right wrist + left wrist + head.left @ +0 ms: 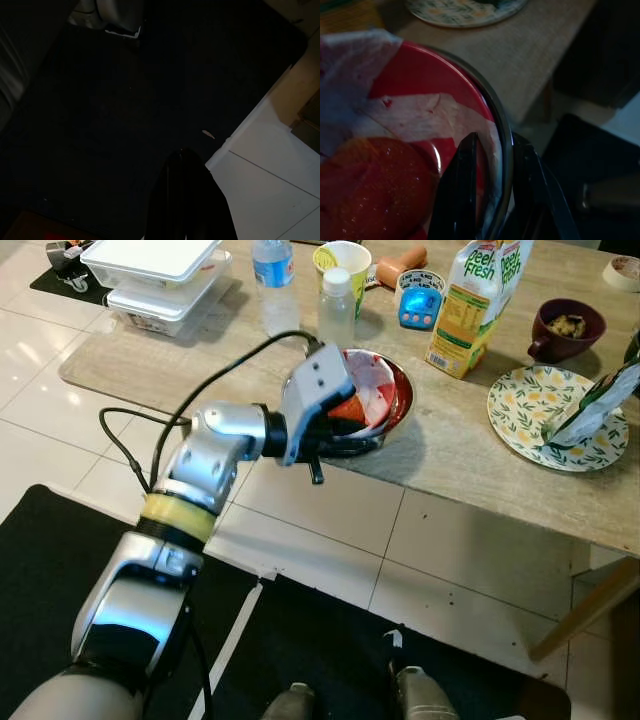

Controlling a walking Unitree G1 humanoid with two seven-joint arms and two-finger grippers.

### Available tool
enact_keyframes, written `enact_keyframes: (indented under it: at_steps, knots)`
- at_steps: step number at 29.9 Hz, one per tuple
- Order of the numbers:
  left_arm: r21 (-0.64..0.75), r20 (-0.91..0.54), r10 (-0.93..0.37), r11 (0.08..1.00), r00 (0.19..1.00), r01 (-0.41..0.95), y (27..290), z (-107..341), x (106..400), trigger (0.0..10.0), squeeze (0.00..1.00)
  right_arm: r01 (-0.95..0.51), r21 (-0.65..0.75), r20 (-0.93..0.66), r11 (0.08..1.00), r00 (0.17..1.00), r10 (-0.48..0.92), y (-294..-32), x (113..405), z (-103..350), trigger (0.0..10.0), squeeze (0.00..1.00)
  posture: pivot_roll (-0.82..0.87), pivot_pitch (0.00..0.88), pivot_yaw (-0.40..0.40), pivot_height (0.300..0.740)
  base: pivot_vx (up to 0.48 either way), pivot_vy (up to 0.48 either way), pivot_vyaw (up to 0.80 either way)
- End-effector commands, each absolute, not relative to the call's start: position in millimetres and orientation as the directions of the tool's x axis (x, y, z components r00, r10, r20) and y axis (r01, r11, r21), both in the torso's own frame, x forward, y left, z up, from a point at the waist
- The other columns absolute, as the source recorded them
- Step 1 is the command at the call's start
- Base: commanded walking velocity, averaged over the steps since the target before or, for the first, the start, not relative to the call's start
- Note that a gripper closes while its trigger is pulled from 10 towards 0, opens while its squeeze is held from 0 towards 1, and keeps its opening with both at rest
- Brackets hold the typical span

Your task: Restocking fridge

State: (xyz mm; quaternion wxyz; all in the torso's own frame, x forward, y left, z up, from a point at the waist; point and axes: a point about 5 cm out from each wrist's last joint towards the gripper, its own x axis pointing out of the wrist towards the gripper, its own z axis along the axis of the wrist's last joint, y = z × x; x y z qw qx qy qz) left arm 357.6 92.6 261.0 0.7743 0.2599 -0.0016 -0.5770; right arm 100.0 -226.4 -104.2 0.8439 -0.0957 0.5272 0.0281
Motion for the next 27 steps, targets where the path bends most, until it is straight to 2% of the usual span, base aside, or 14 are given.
enact_keyframes:
  at_steps: [1, 4, 8, 9, 10, 11, 12, 18, 19, 27]
  knots:
    - [0.452, -0.304, -0.896, 0.163, 0.323, 0.877, 81.4, 259.2, 351.8, 10.0, 0.0, -0.166, -0.089, -0.929, 0.982, 0.369, -0.021, -213.6, 78.8, -112.4, 10.0, 0.0, -0.1, 0.31, 0.043, 0.74, 0.0, 0.0, 0.0]
    - [0.523, -0.29, -0.874, 0.197, 0.39, 0.829, 78.4, 258.5, 355.5, 10.0, 0.0, -0.165, -0.086, -0.93, 0.983, 0.368, -0.02, -212.2, 78.7, -112.8, 10.0, 0.0, -0.1, 0.309, 0.044, 0.74, 0.0, 0.0, 0.0]
    - [0.556, -0.239, -0.873, 0.236, 0.425, 0.797, 75.4, 264.0, 359.8, 10.0, 0.0, -0.163, -0.086, -0.93, 0.983, 0.368, -0.02, -211.7, 78.8, -112.8, 10.0, 0.0, -0.1, 0.308, 0.047, 0.74, 0.0, 0.0, 0.0]
    - [0.563, -0.224, -0.874, 0.245, 0.431, 0.789, 74.6, 265.6, 360.4, 10.0, 0.12, -0.163, -0.086, -0.93, 0.983, 0.368, -0.021, -211.5, 78.8, -112.9, 10.0, 0.0, -0.1, 0.308, 0.047, 0.74, 0.0, 0.0, 0.0]
    - [0.572, -0.218, -0.876, 0.243, 0.43, 0.784, 74.3, 266.3, 360.2, 10.0, 0.81, -0.163, -0.086, -0.93, 0.983, 0.368, -0.021, -211.3, 78.9, -112.9, 10.0, 0.0, -0.1, 0.308, 0.048, 0.74, 0.0, 0.0, 0.0]
    - [0.572, -0.218, -0.876, 0.243, 0.43, 0.784, 74.3, 266.3, 360.2, 10.0, 0.81, -0.163, -0.086, -0.93, 0.983, 0.368, -0.021, -211.3, 78.9, -112.9, 10.0, 0.0, -0.1, 0.308, 0.048, 0.74, 0.0, 0.0, 0.0]
    - [0.587, -0.21, -0.872, 0.249, 0.442, 0.771, 74.4, 267.3, 360.9, 10.0, 1.0, -0.163, -0.086, -0.93, 0.983, 0.368, -0.021, -210.8, 79.0, -113.0, 10.0, 0.0, -0.1, 0.307, 0.049, 0.74, 0.0, 0.0, 0.0]
    - [0.608, -0.183, -0.86, 0.282, 0.477, 0.742, 75.9, 273.0, 363.2, 10.0, 1.0, -0.163, -0.086, -0.929, 0.983, 0.369, -0.02, -209.8, 79.4, -113.1, 10.0, 0.0, -0.1, 0.305, 0.051, 0.74, 0.0, 0.0, 0.0]
    - [0.609, -0.176, -0.861, 0.285, 0.477, 0.74, 76.6, 276.1, 363.3, 10.0, 0.0, -0.163, -0.086, -0.929, 0.983, 0.369, -0.02, -209.5, 79.7, -113.1, 10.0, 0.0, -0.1, 0.303, 0.052, 0.74, 0.0, 0.0, 0.0]
    - [0.601, -0.163, -0.859, 0.304, 0.485, 0.739, 82.2, 287.7, 364.6, 10.0, 0.0, -0.161, -0.085, -0.928, 0.983, 0.372, -0.019, -208.3, 80.9, -113.1, 10.0, 0.0, -0.09, 0.299, 0.056, 0.74, 0.0, 0.0, 0.0]
